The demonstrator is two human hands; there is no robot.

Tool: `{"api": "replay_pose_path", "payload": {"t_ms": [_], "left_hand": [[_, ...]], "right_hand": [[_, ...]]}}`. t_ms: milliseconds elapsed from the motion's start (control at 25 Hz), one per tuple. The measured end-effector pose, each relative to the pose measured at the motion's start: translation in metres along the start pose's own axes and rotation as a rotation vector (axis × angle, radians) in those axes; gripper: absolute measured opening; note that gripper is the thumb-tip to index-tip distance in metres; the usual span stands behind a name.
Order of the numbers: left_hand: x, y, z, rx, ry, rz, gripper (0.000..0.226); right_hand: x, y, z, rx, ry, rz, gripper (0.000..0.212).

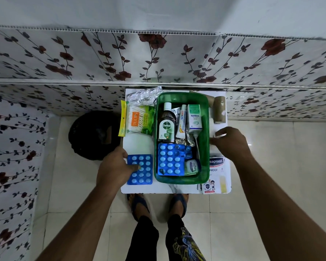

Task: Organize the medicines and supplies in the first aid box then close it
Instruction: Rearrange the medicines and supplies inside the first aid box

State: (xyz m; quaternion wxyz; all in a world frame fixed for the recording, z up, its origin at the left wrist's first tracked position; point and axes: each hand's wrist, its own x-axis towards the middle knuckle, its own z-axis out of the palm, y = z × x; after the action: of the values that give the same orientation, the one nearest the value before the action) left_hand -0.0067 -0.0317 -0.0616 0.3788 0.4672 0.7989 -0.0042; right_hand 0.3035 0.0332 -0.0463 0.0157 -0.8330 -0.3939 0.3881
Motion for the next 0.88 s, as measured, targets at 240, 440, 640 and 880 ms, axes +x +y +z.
{"api": "replay_pose_path", "payload": {"t_ms": [240, 440, 640, 880], "left_hand": [[-0.006, 0.0, -0.011, -0.024, 0.003, -0.005, 0.037], [-0.035, 0.01, -0.083, -0.027, 0.106, 0.082, 0.034], [-0.049, 0.083, -0.1, -0.483, 0.008, 0.191, 0.031], [-0.041, 0.133, -0.022, 0.393, 0.081, 0.457, 0.019]], "right_hand": [[-0.002, 0.007, 0.01, 0.218, 0.002, 0.01, 0.029], [-0.03, 0.008, -0.024, 0.333, 0.112, -0.066, 0.024], [-0.055, -0.006, -0.04, 0.576, 0.087, -0.127, 0.021], [-0.063, -0.002, -0.038, 0.587, 0.084, -0.105, 0.024]]}}
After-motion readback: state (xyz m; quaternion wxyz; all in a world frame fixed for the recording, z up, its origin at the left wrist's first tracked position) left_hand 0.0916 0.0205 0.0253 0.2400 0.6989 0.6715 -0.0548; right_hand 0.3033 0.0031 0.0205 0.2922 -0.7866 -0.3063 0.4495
